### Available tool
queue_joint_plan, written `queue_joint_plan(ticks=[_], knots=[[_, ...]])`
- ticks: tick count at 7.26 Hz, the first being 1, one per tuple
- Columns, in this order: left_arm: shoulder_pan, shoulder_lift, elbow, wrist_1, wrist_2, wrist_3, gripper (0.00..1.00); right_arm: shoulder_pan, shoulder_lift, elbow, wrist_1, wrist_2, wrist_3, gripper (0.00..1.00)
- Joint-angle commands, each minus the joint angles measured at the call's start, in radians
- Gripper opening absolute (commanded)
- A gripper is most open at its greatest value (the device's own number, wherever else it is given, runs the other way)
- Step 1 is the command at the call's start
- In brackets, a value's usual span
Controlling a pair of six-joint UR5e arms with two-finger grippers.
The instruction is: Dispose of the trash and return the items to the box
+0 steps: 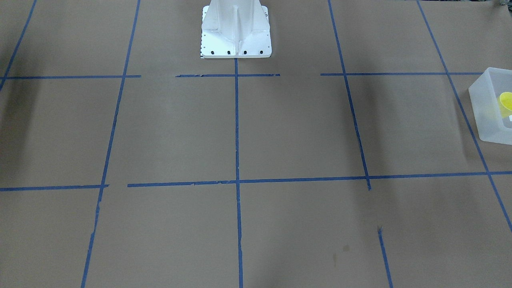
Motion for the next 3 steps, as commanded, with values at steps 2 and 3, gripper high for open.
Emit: queue_joint_plan(ticks=[2, 3], knots=[[0.0, 0.004, 0.003, -0.016, 0.001, 0.001, 1.0, 0.0, 0.0, 0.002, 0.0, 0.0, 0.0, 1.0], [-0.001, 0.002, 0.006, -0.016, -0.001, 0.002, 1.0, 0.0, 0.0, 0.002, 0.0, 0.0, 0.0, 1.0]])
